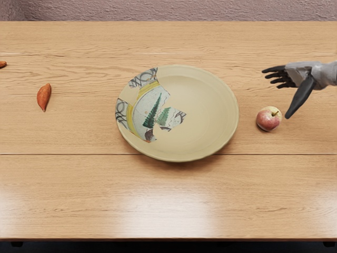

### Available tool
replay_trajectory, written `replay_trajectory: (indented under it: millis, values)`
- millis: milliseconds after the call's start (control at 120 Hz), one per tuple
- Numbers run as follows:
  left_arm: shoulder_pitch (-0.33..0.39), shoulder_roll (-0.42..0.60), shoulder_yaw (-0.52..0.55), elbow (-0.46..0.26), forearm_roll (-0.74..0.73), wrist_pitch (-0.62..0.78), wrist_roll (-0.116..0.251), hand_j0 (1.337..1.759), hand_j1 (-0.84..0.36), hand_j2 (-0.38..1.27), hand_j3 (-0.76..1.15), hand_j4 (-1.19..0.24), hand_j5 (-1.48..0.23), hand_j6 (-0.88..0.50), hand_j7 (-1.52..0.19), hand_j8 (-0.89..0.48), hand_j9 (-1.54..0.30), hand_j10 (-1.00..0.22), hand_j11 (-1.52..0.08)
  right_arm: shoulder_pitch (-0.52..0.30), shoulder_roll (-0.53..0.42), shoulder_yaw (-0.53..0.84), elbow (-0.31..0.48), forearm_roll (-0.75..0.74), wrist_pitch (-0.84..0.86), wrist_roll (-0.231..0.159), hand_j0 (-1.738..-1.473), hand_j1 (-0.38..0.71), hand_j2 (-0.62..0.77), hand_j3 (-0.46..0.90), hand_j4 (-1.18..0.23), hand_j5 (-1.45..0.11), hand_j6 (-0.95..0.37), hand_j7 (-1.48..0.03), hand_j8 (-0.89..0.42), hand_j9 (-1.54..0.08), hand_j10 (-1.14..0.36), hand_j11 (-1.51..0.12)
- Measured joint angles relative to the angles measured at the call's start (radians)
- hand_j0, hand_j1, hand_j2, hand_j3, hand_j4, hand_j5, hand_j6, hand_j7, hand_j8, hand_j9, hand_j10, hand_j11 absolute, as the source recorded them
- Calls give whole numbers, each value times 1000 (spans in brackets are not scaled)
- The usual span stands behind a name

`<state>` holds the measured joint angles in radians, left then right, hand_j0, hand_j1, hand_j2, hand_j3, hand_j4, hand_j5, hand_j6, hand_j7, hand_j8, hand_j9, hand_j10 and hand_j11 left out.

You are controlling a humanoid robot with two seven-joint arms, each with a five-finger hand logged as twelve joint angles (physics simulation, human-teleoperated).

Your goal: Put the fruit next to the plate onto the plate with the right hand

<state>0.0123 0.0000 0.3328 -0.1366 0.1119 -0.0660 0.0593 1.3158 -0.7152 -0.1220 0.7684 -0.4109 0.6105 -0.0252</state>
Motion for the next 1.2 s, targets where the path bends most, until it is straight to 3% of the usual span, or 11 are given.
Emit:
replay_trajectory:
  millis: [158,200,267,333,375,433,500,617,725,1008,1200]
  values:
    - [0,0,0,0,0,0,0,1658,55,49,0,-245,-318,-245,-318,-245,-318,-245,-318,14,-30,12,32,-1,0,-24,-1658,-317,-5,0,-30,-36,-31,-36,-30,-36,-29,-36]
    - [0,0,0,0,0,0,0,1658,55,49,0,-245,-318,-245,-318,-245,-318,-245,-318,22,-36,15,45,-1,0,-54,-1658,-317,-5,0,-30,-36,-31,-36,-30,-36,-29,-36]
    - [0,0,0,0,0,0,0,1658,55,49,0,-245,-318,-245,-318,-245,-318,-245,-318,54,-44,18,111,-2,0,-168,-1658,-317,-5,0,-30,-36,-31,-36,-30,-36,-29,-36]
    - [0,0,0,0,0,0,0,1658,55,49,0,-245,-318,-245,-318,-245,-318,-245,-318,100,-57,31,197,-6,0,-337,-1658,-317,-5,0,-30,-36,-31,-36,-30,-36,-29,-36]
    - [0,0,0,0,0,0,0,1658,55,49,0,-245,-318,-245,-318,-245,-318,-245,-318,121,-82,68,281,-38,1,-419,-1658,-317,-5,0,-31,-36,-32,-36,-31,-36,-30,-36]
    - [0,0,0,0,0,0,0,1658,55,49,0,-245,-318,-245,-318,-245,-318,-245,-318,138,-113,119,399,-107,1,-490,-1658,-317,-5,0,-30,-36,-31,-36,-31,-36,-30,-36]
    - [0,0,0,0,0,0,0,1658,55,49,0,-245,-318,-245,-318,-245,-318,-245,-318,147,-131,152,491,-159,1,-535,-1658,-317,-5,0,-31,-36,-32,-36,-31,-36,-30,-36]
    - [0,0,0,0,0,0,0,1658,55,49,0,-245,-318,-245,-318,-245,-318,-245,-318,141,-137,177,584,-289,-100,-569,-1658,-317,-5,0,-31,-36,-32,-36,-31,-36,-30,-36]
    - [0,0,0,0,0,0,0,1658,55,49,0,-245,-318,-245,-318,-245,-318,-245,-318,92,-129,181,621,-395,-249,-580,-1658,-317,-5,0,-31,-36,-33,-36,-32,-36,-31,-36]
    - [0,0,0,0,0,0,0,1658,55,49,0,-245,-318,-245,-318,-245,-318,-245,-318,-105,-27,184,640,-571,-516,-585,-1658,-314,-5,0,-36,-41,-38,-40,-36,-40,-35,-40]
    - [0,0,0,0,0,0,0,1658,55,49,0,-245,-318,-245,-318,-245,-318,-245,-318,-159,-3,180,641,-621,-608,-586,-1658,-307,-6,0,-42,-49,-44,-48,-43,-48,-41,-48]
